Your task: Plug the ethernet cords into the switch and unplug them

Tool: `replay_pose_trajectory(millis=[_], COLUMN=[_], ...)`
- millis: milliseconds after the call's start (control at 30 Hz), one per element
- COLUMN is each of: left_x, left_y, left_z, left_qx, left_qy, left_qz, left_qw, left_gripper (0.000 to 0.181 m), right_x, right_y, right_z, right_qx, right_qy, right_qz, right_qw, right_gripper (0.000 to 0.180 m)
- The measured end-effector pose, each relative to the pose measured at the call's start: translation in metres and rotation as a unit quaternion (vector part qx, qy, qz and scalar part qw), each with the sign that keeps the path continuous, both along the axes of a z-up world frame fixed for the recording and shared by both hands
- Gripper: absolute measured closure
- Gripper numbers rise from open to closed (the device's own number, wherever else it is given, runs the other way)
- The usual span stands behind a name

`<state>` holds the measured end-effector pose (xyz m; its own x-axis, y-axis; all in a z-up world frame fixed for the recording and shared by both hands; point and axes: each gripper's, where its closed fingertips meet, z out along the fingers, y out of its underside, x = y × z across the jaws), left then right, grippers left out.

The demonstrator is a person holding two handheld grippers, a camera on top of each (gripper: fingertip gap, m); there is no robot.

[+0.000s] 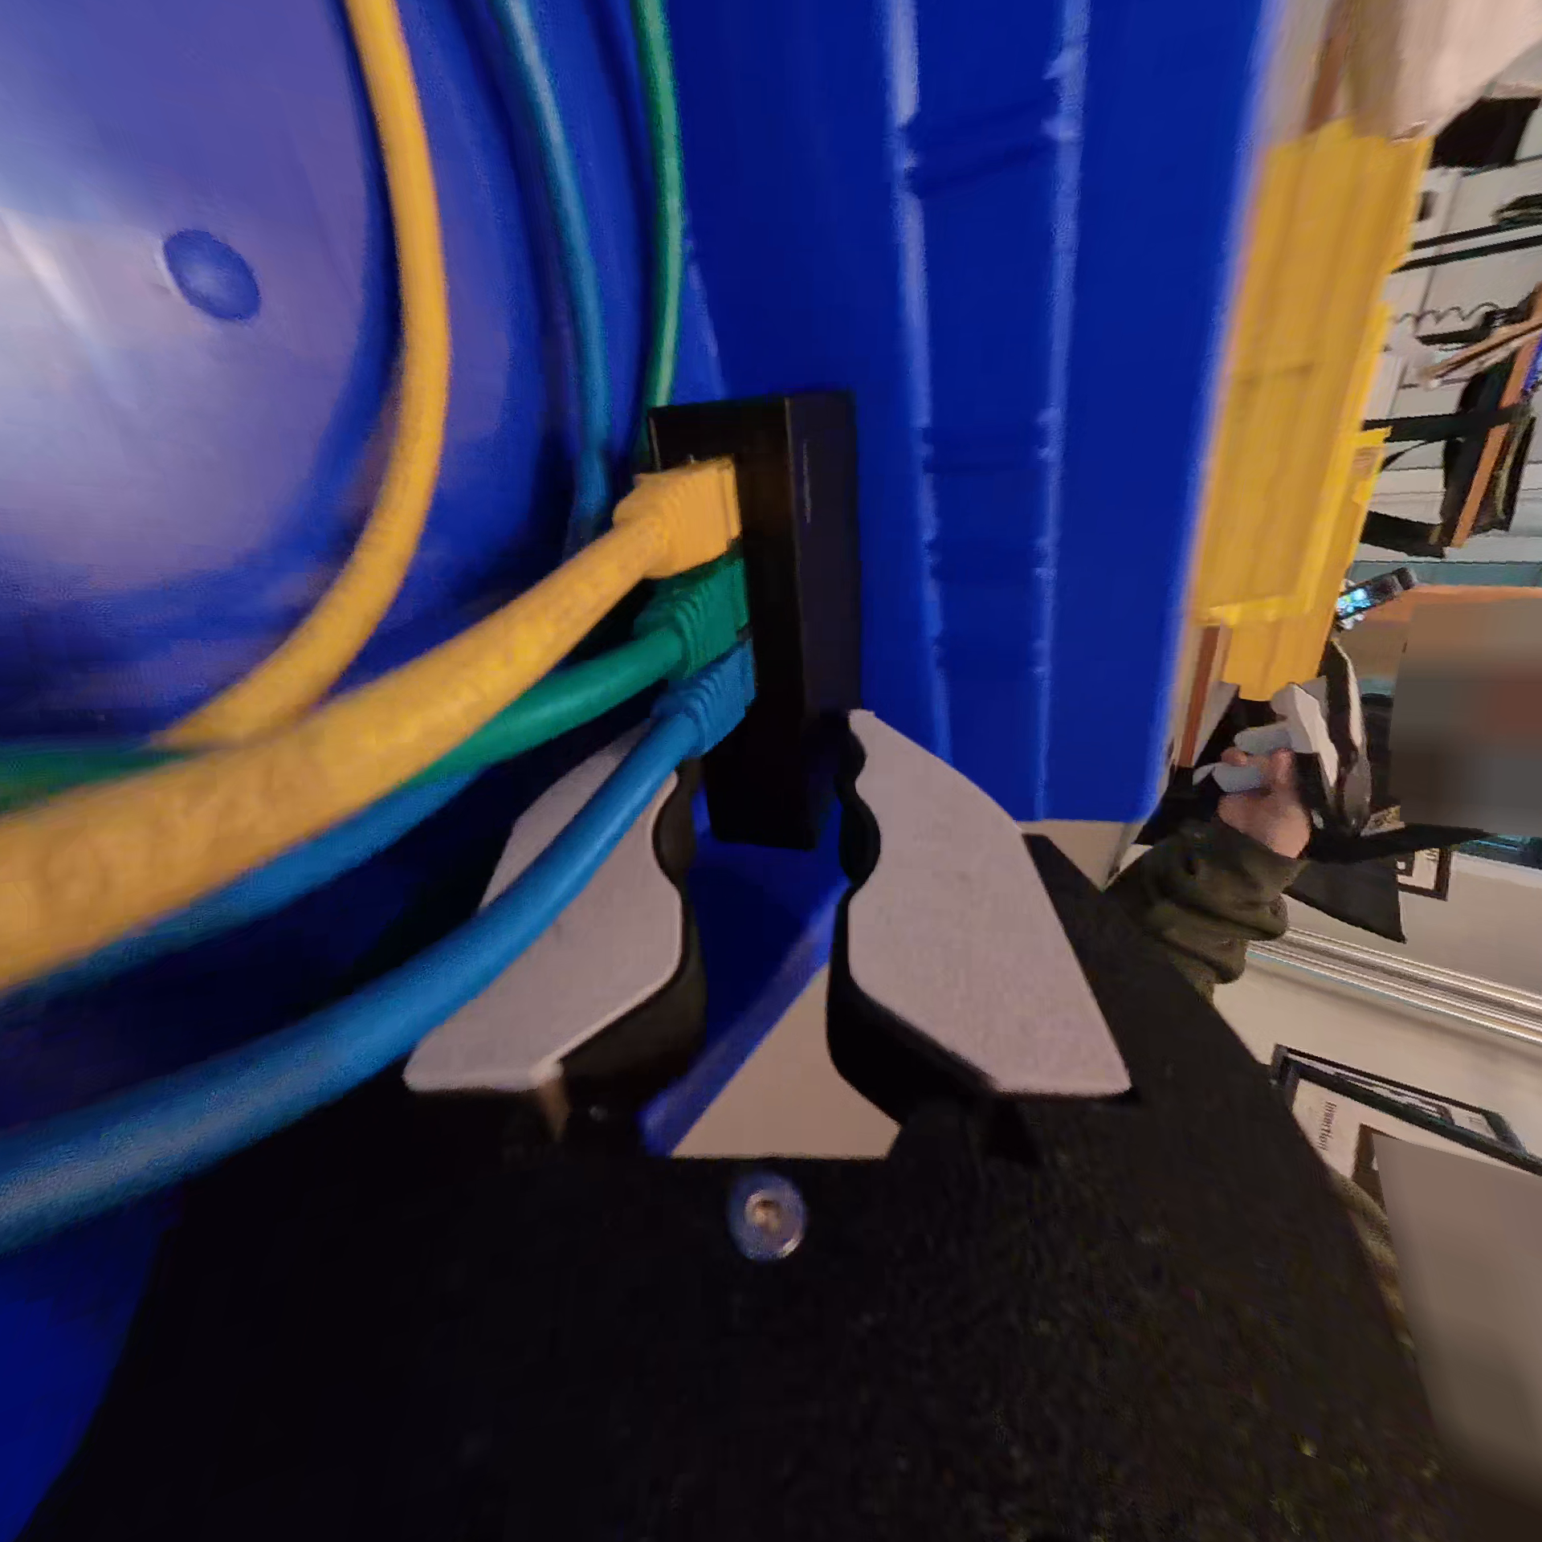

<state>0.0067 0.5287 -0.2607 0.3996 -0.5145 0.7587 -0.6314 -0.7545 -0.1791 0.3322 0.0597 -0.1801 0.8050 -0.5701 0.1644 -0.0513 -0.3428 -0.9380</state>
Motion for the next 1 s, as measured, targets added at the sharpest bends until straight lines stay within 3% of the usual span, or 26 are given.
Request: replay_pose_trajectory(millis=[33, 167, 333, 467, 567, 633, 733, 867, 900, 1000], left_x=[-0.001, -0.01, -0.016, -0.023, -0.024, -0.021, -0.013, 0.002, 0.006, 0.017], left_y=[0.0, -0.004, -0.028, -0.065, -0.109, -0.139, -0.188, -0.243, -0.253, -0.276], left_z=[0.01, 0.063, 0.159, 0.24, 0.275, 0.274, 0.244, 0.175, 0.151, 0.116], left_qx=[0.02, 0.119, 0.234, 0.319, 0.321, 0.307, 0.255, 0.17, 0.153, 0.086], left_qy=[-0.016, -0.047, -0.113, -0.175, -0.21, -0.216, -0.225, -0.219, -0.203, -0.207], left_qz=[-0.003, -0.031, -0.067, -0.099, -0.132, -0.169, -0.231, -0.287, -0.301, -0.307], left_qw=[1.0, 0.991, 0.963, 0.926, 0.914, 0.911, 0.912, 0.917, 0.919, 0.925], left_gripper=[0.151, 0.153, 0.153, 0.154, 0.154, 0.154, 0.154, 0.155, 0.155, 0.155], right_x=[-0.004, -0.029, -0.072, -0.115, -0.152, -0.184, -0.244, -0.292, -0.301, -0.317], right_y=[0.001, 0.016, 0.044, 0.064, 0.077, 0.088, 0.111, 0.153, 0.163, 0.181], right_z=[0.006, 0.025, 0.043, 0.057, 0.074, 0.084, 0.079, 0.027, 0.013, -0.018], right_qx=[0.003, 0.023, 0.055, 0.071, 0.107, 0.144, 0.172, 0.172, 0.171, 0.167], right_qy=[-0.009, -0.009, -0.002, 0.001, 0.016, 0.044, 0.116, 0.256, 0.302, 0.429], right_qz=[0.007, 0.054, 0.136, 0.21, 0.262, 0.303, 0.391, 0.411, 0.414, 0.421], right_qw=[1.0, 0.998, 0.989, 0.975, 0.959, 0.941, 0.897, 0.858, 0.842, 0.781], right_gripper=[0.089, 0.09, 0.093, 0.095, 0.099, 0.106, 0.114, 0.112, 0.109, 0.12])
